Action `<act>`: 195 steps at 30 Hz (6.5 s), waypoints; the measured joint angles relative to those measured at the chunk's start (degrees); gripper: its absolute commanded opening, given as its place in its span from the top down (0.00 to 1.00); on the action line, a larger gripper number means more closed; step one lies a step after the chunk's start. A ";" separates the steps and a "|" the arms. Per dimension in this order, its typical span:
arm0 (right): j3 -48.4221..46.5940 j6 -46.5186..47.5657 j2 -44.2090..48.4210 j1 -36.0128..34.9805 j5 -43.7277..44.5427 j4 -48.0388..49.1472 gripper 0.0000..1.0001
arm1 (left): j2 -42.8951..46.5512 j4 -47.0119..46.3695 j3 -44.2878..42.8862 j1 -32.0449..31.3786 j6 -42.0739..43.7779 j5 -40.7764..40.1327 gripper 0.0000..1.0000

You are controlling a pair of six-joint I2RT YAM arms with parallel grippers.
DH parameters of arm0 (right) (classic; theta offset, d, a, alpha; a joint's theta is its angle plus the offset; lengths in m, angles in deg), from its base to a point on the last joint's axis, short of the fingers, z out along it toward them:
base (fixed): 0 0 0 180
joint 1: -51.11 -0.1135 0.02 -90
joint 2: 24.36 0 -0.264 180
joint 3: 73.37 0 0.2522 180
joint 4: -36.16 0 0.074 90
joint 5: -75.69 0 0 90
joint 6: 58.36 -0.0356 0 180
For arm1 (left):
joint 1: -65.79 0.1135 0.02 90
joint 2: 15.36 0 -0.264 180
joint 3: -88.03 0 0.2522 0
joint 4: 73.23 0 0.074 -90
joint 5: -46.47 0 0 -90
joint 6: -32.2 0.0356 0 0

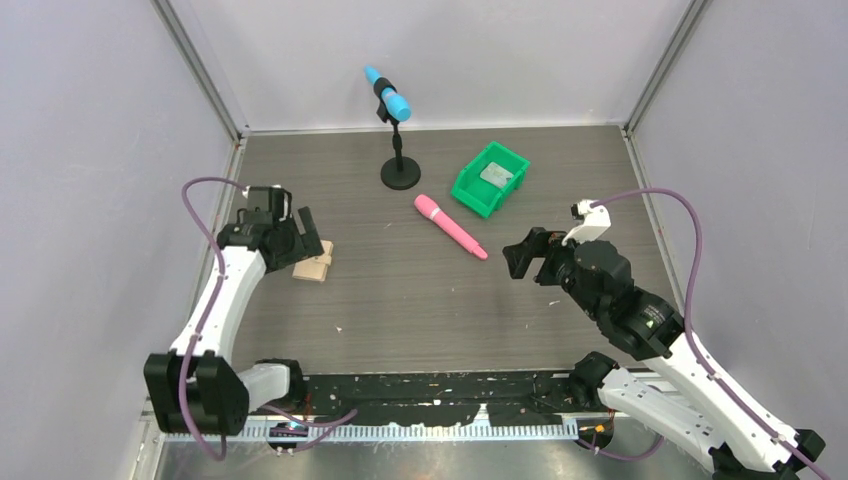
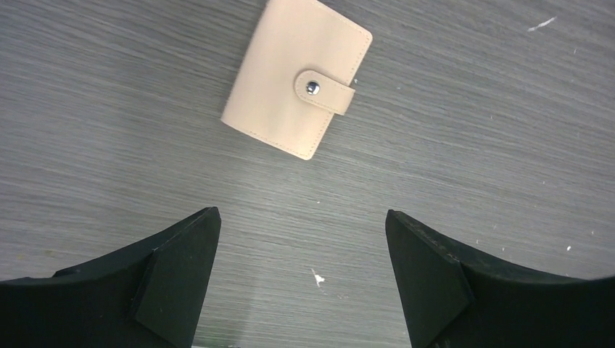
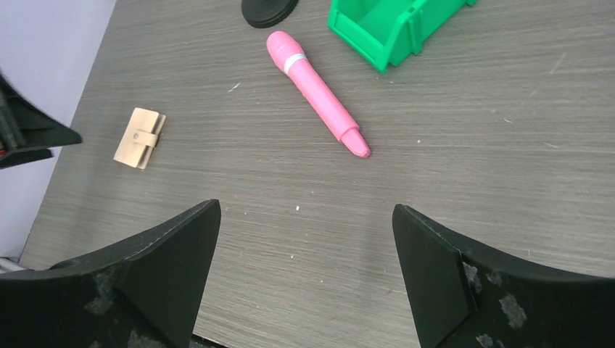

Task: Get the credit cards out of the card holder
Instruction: Move the card holder to the center of the board.

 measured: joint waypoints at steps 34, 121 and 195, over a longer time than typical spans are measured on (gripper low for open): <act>6.43 9.03 3.02 0.00 -10.82 17.22 0.00 | -38.40 4.90 -21.57 8.90 5.03 16.44 0.35; 9.84 13.11 19.30 0.02 -6.08 16.41 0.05 | -45.11 2.21 -22.03 13.60 -19.61 6.75 0.55; 6.19 -14.58 -32.30 -13.40 -9.11 5.25 0.48 | -11.15 -12.02 19.58 -24.33 -13.84 21.73 0.52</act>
